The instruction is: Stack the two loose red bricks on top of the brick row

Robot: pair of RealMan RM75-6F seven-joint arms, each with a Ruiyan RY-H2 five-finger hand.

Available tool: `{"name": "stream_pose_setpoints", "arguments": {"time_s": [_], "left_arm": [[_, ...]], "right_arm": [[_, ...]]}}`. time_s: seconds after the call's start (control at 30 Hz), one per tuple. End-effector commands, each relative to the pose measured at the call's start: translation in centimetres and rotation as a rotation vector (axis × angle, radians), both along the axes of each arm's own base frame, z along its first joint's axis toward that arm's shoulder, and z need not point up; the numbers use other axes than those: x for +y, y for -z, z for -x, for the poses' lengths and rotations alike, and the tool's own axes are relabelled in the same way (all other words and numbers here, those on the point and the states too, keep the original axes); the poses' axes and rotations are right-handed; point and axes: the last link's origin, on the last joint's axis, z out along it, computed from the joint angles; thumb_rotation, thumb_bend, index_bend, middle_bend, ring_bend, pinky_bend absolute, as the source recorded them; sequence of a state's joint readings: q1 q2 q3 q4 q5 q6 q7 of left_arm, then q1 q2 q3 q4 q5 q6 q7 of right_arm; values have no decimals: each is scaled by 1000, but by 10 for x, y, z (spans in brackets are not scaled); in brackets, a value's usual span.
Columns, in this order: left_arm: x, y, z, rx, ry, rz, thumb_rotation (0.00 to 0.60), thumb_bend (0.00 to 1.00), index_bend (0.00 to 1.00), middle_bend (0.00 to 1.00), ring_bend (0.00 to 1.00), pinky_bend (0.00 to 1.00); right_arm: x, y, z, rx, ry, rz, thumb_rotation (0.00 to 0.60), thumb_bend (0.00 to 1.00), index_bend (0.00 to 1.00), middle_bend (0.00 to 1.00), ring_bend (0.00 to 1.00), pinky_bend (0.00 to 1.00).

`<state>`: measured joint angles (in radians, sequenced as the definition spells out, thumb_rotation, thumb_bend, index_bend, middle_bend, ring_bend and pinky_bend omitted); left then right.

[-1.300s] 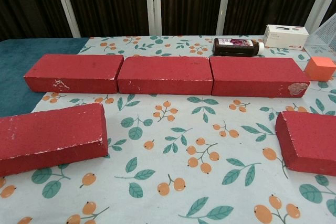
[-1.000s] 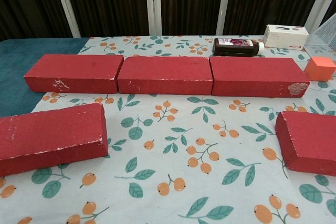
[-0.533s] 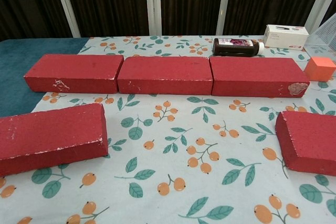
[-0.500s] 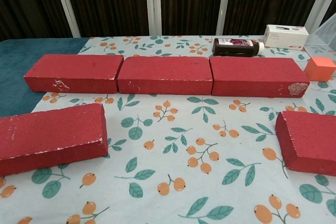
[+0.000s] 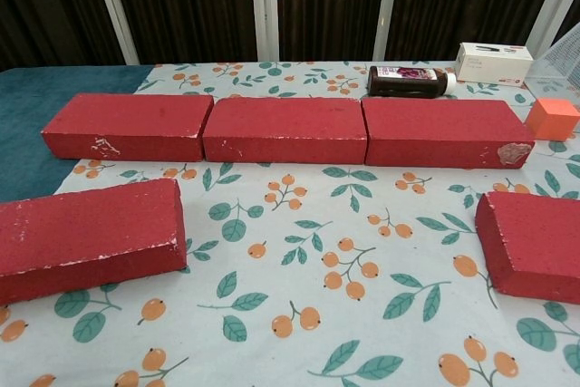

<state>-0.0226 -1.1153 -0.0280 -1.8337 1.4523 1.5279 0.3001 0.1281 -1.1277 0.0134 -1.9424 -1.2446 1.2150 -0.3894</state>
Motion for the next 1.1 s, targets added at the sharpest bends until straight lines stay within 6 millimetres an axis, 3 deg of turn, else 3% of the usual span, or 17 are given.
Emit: {"name": "stream_pose_setpoints", "arguments": {"time_s": [0.03, 0.43, 0.73, 1.1], "left_arm": [[0, -1, 1, -1, -4, -1, 600, 7, 164, 70, 10, 49], [3, -4, 5, -3, -18, -11, 600, 7, 164, 70, 10, 49], [4, -5, 6, 3, -25, -20, 600, 7, 164, 70, 10, 49], [5, -1, 6, 19, -30, -11, 600, 7, 164, 69, 10, 49]], "right_arm": [[-20, 12, -18, 17, 2, -39, 600, 105, 0, 0, 0, 0], [-53, 38, -44, 100, 29, -98, 600, 105, 0, 0, 0, 0], [-68, 54, -45, 138, 58, -129, 600, 105, 0, 0, 0, 0], [-77, 56, -38, 169, 90, -139, 600, 105, 0, 0, 0, 0]]}}
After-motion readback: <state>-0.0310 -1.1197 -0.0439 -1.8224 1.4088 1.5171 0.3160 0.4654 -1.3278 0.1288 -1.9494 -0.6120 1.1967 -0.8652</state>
